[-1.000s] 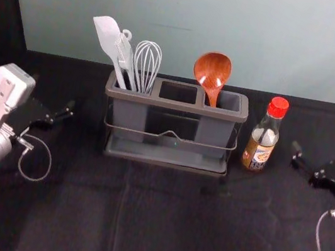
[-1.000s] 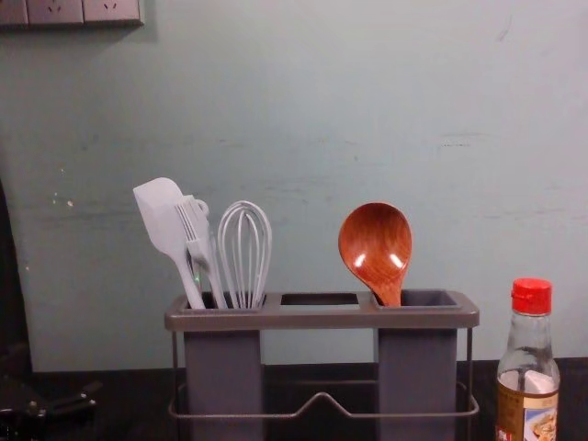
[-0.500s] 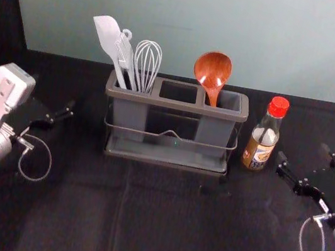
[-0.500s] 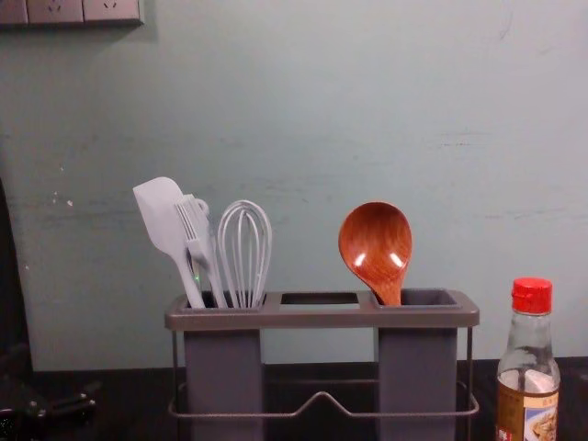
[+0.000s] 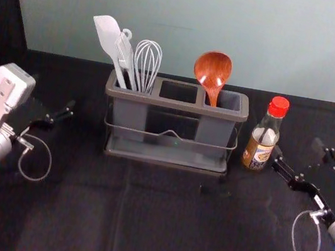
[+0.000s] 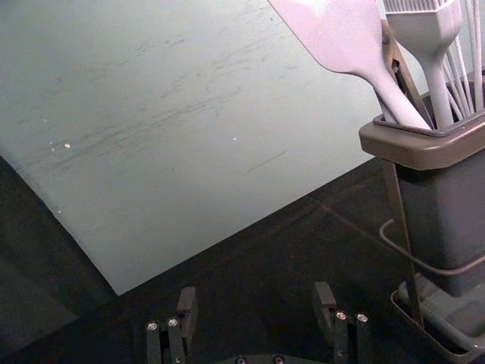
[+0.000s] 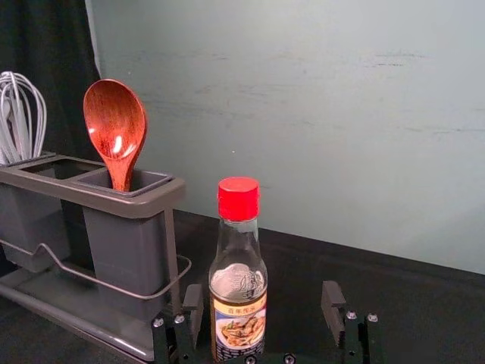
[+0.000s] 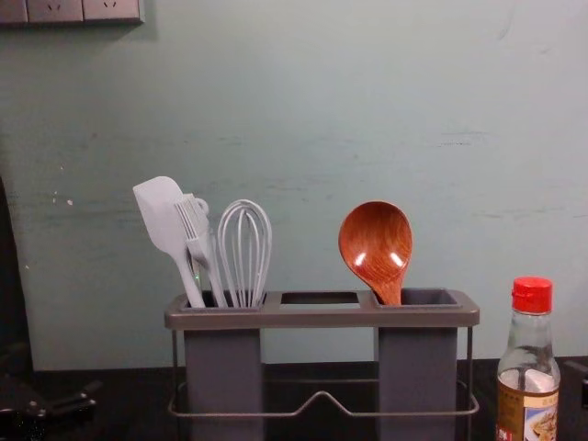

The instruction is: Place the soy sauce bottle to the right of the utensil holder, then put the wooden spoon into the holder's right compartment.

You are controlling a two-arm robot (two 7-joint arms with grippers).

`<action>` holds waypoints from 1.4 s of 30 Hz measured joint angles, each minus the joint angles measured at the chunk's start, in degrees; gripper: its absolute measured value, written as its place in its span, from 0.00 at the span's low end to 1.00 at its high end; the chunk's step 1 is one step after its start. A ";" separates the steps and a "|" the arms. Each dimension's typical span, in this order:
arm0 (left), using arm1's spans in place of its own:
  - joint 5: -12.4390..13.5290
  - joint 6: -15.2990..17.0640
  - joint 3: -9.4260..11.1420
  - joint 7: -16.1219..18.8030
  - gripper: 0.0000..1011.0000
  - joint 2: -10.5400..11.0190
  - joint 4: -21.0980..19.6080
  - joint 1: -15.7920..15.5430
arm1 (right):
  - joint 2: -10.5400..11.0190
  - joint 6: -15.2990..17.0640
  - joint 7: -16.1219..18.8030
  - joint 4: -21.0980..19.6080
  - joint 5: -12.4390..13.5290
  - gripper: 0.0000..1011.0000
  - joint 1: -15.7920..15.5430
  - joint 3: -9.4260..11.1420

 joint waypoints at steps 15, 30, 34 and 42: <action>0.00 0.00 0.00 0.00 0.99 0.00 0.00 0.00 | -0.01 -0.04 -0.04 0.01 0.11 0.99 -0.01 0.01; 0.00 0.00 0.00 0.00 0.99 0.00 0.00 0.00 | 0.06 -0.03 -0.05 -0.07 0.07 0.99 -0.01 0.02; 0.00 0.00 0.00 0.00 0.99 0.00 0.00 0.00 | 0.06 -0.03 -0.05 -0.08 0.07 0.99 -0.01 0.02; 0.00 0.00 0.00 0.00 0.99 0.00 0.00 0.00 | 0.06 -0.02 -0.04 -0.08 0.07 0.99 -0.01 0.02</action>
